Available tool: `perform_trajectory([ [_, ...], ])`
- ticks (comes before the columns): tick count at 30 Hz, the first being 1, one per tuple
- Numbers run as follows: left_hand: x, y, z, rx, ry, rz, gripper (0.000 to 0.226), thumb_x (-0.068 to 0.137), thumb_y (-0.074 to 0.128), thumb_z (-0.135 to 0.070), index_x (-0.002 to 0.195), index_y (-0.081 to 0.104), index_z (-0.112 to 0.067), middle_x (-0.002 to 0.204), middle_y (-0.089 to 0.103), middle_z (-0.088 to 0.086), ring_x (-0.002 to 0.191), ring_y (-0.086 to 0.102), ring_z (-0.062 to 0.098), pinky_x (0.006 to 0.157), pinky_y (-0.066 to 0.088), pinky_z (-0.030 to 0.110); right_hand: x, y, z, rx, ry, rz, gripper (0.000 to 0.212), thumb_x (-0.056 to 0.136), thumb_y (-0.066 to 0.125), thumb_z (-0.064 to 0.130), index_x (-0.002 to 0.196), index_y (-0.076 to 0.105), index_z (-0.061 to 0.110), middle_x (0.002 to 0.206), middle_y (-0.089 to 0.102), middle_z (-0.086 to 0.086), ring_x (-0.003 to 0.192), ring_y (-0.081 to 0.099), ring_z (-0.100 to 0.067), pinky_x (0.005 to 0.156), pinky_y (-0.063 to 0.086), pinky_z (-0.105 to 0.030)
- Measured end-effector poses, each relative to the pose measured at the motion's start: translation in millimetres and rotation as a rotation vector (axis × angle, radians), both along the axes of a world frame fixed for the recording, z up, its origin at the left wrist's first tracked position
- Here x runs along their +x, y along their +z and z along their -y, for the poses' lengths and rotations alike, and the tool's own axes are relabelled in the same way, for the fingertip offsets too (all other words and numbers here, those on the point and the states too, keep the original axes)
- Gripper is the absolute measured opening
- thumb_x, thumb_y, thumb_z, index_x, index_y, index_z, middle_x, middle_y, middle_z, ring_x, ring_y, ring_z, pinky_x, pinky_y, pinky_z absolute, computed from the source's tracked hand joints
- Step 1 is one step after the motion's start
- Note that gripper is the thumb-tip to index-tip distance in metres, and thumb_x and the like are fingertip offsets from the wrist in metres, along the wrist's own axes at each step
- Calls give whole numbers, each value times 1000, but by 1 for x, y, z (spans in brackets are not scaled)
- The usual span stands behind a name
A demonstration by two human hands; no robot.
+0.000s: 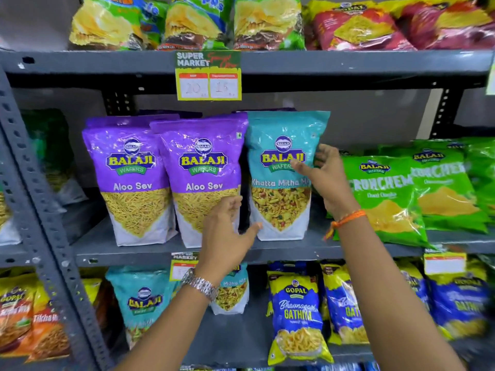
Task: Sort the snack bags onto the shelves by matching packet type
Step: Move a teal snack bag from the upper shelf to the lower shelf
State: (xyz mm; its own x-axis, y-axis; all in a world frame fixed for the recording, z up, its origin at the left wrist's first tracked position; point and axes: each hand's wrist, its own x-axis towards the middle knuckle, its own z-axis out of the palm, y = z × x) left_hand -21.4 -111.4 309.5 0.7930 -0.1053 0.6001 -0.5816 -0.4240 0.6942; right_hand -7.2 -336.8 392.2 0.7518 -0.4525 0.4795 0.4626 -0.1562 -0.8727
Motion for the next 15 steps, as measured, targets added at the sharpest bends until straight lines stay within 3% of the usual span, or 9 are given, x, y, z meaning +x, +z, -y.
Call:
perform_trajectory([
  [4,11,-2,27,123,-55,-96,93,76,89,-32,150,40,-7,150,54,10,138,53,26,113,43,33,14,-4,12,44,156,-49,77,72,88,16,135,44,7,128,66,-8,114,69,-20,86,61,-31],
  [7,19,0,43,147,-73,-121,90,75,89,-32,146,40,-8,141,58,8,132,54,25,97,35,18,18,-4,17,16,271,-88,68,75,86,15,132,51,6,125,71,-10,109,72,-22,90,61,-37],
  [15,37,-1,74,78,-20,-238,94,62,98,-29,132,40,-6,136,61,10,126,60,28,90,41,24,23,-11,24,28,327,-42,50,78,83,10,123,63,1,120,74,-15,107,73,-29,92,60,-44],
])
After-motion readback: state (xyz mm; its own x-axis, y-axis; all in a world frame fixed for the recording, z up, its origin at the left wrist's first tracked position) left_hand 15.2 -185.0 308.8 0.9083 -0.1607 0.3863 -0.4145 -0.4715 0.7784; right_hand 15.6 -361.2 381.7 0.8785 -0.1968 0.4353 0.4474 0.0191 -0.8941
